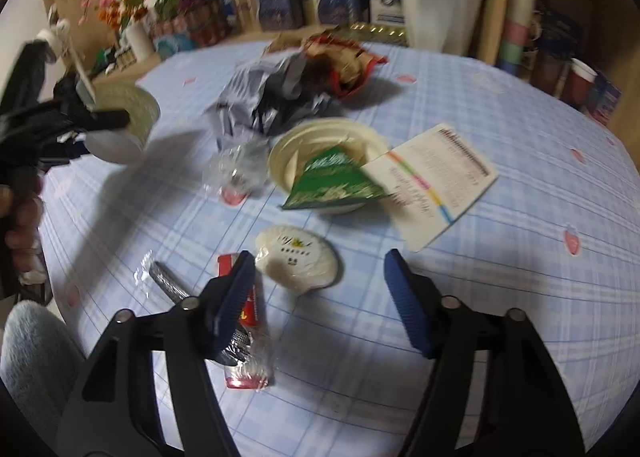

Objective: Collect trash
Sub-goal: 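Grasp the green lepur cup with the left gripper while the right moves toward the white round packet, then grasp the white round packet with the right gripper, then carry the green cup and white packet down over the brown bin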

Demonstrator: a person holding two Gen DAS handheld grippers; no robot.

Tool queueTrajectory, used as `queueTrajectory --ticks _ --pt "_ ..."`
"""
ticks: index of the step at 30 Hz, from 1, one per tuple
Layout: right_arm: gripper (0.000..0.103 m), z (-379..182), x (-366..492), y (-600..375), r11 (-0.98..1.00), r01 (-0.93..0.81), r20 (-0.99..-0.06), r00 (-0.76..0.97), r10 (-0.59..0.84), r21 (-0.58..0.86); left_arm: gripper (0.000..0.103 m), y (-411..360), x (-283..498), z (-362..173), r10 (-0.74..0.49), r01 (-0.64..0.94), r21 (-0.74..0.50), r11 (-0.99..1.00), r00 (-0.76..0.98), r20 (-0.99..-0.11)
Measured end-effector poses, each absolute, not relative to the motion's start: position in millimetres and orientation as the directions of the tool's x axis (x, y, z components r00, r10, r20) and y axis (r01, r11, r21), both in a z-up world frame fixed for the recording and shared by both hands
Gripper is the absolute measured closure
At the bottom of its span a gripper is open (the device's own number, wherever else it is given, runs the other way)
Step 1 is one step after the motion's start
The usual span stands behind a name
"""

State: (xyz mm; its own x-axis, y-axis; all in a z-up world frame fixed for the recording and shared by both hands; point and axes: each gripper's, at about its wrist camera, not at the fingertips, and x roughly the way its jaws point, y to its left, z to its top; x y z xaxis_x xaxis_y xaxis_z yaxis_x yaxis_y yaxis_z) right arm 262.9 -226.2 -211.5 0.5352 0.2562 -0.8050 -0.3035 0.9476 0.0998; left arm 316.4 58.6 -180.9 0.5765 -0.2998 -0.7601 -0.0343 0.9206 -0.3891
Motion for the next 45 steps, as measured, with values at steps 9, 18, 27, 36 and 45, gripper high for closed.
queueTrajectory --ticks 9,18,27,36,45 --pt "0.046 -223.5 275.0 -215.5 0.937 -0.333 -0.826 0.496 0.268 0.105 0.03 48.0 279.8 -167.1 -0.362 0.047 -0.421 0.906 0.602 -0.711" --pt "0.059 -224.1 263.9 -206.5 0.928 -0.369 -0.82 0.517 0.244 0.044 0.03 36.4 251.4 -161.2 -0.372 0.088 -0.41 0.908 0.622 -0.689" --pt "0.063 -216.7 253.7 -209.1 0.928 -0.369 -0.797 0.549 0.253 0.041 0.03 29.2 228.0 -155.0 -0.382 0.132 -0.391 0.911 0.63 -0.676" --pt "0.063 -194.5 227.2 -224.0 0.942 -0.322 -0.754 0.594 0.281 0.097 0.03 20.6 200.3 -149.6 -0.388 0.173 -0.365 0.915 0.627 -0.676" --pt "0.063 -169.8 181.9 -230.0 0.943 -0.288 -0.703 0.635 0.319 0.167 0.03 9.2 162.6 -148.1 -0.417 0.226 -0.356 0.907 0.606 -0.678"
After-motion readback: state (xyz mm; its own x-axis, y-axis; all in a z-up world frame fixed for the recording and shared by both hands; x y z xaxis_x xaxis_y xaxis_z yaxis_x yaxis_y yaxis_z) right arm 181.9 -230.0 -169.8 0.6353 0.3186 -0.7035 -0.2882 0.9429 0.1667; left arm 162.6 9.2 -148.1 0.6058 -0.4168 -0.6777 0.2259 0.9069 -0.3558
